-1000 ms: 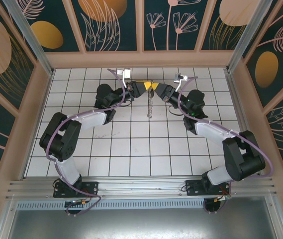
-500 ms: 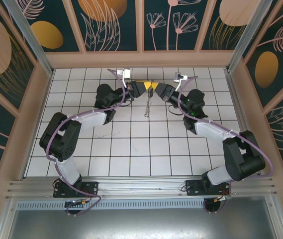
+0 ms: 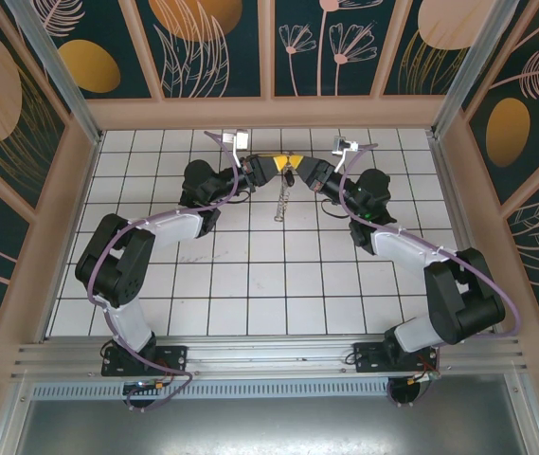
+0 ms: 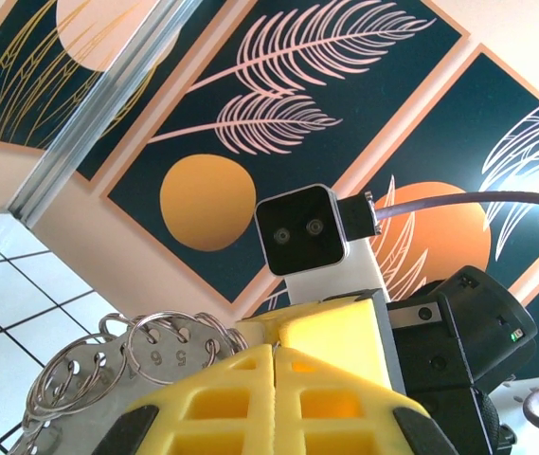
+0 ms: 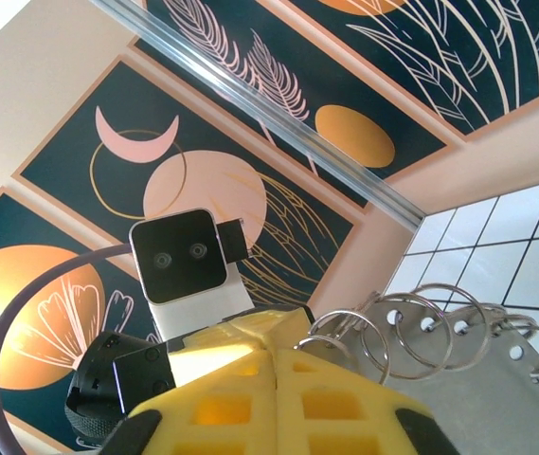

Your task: Put the keys on the keyring

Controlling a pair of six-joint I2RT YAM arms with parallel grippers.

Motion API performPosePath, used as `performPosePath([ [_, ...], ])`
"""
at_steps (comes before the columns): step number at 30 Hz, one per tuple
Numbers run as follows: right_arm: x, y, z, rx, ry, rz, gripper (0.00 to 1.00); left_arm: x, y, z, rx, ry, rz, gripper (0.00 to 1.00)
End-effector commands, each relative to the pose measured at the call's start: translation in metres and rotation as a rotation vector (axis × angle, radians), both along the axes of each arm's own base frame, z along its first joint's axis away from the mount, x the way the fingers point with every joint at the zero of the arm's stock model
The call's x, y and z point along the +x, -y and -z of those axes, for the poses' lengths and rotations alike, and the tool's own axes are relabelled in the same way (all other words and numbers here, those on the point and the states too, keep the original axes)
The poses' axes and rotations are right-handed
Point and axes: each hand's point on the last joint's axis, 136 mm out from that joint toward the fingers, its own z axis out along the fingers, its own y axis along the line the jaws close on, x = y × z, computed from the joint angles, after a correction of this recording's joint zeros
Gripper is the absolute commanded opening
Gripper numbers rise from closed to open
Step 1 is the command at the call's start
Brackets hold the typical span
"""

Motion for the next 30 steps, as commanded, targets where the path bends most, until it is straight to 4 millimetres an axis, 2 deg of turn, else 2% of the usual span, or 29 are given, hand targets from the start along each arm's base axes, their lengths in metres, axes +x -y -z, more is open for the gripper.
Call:
performPosePath([
  [1,0.001,0.0,-0.018,0.028,0.059,-0.008,0.0,-0.012,-0.005,-0.031,-0.047,0.104,-0.001,0.0],
  [6,0.006,0.004,-0.011,-0.003,0.063,-0.011,0.0,-0.006,-0.003,-0.028,-0.032,0.077,-0.011,0.0],
  [12,0.021,0.019,0.001,-0.128,0.085,-0.05,0.0,0.01,-0.006,-0.023,0.057,0.072,-0.1,0.35],
  [15,0.029,0.026,0.008,-0.2,0.102,-0.098,0.0,0.02,-0.008,-0.015,0.122,0.076,-0.138,0.43],
  [16,0.03,0.029,0.009,-0.214,0.11,-0.113,0.0,0.016,-0.012,-0.028,0.124,0.104,-0.151,0.45],
  [17,0.033,0.032,0.012,-0.229,0.108,-0.128,0.0,0.018,-0.013,-0.026,0.145,0.108,-0.161,0.47],
  [20,0.036,0.035,0.013,-0.255,0.129,-0.189,0.0,0.023,-0.011,-0.023,0.204,0.11,-0.154,0.49],
  [25,0.037,0.026,0.018,-0.319,0.17,-0.31,0.0,0.029,-0.006,-0.021,0.266,0.105,-0.113,0.5],
  [26,0.036,0.025,0.019,-0.326,0.182,-0.339,0.0,0.033,-0.003,-0.012,0.278,0.089,-0.096,0.5],
  [30,0.043,0.021,0.025,-0.332,0.188,-0.406,0.0,0.038,-0.001,-0.007,0.294,0.067,-0.034,0.46],
])
